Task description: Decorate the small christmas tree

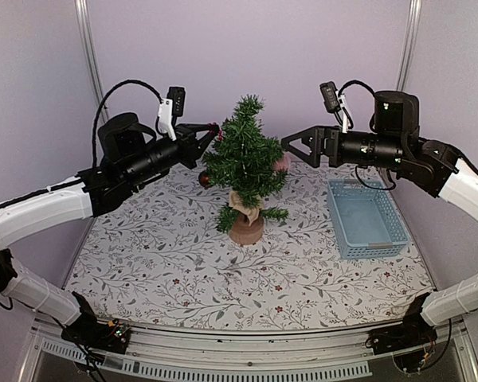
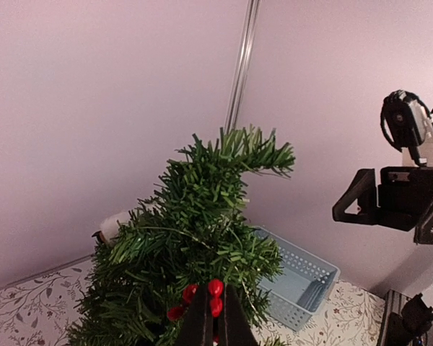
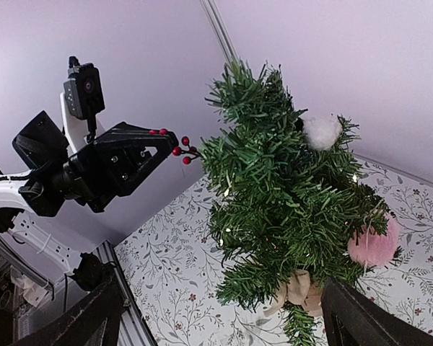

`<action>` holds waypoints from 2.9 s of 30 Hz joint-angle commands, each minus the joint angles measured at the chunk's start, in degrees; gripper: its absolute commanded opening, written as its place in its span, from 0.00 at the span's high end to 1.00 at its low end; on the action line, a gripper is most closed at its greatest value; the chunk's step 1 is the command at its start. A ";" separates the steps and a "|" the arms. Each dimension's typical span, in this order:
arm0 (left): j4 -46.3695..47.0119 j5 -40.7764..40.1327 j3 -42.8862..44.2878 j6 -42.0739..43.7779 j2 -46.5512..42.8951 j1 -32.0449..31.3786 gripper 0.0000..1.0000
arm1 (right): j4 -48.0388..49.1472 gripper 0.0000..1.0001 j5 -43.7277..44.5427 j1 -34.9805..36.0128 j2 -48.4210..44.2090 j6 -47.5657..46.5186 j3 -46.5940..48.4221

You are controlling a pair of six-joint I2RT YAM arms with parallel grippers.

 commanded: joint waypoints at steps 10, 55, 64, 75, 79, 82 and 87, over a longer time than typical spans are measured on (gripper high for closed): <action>-2.12 3.35 7.53 -2.21 7.72 1.93 1.00 | -0.08 0.01 1.80 -0.40 -2.02 0.89 -1.90; -8.00 2.51 7.59 -1.53 8.04 2.51 0.62 | -0.85 0.01 1.85 -0.40 -1.44 0.59 -1.20; -9.37 1.63 6.45 -0.84 5.64 2.50 0.59 | -0.66 0.01 1.40 -0.40 -1.26 0.56 -1.12; -14.49 -0.91 5.23 0.55 -0.55 2.57 0.42 | -0.09 0.01 1.42 -0.49 -1.34 0.15 -1.16; -17.81 -2.76 4.83 1.04 -4.34 2.59 0.37 | -0.02 0.01 2.37 -0.61 -1.52 -0.32 -1.21; -22.14 -4.70 5.11 1.22 -6.98 2.76 0.28 | 0.20 0.01 2.78 -1.47 -1.52 -0.63 -1.14; -30.70 -6.84 8.68 0.71 -9.46 4.79 0.10 | 0.70 0.01 2.69 -4.80 -1.69 -0.62 -1.07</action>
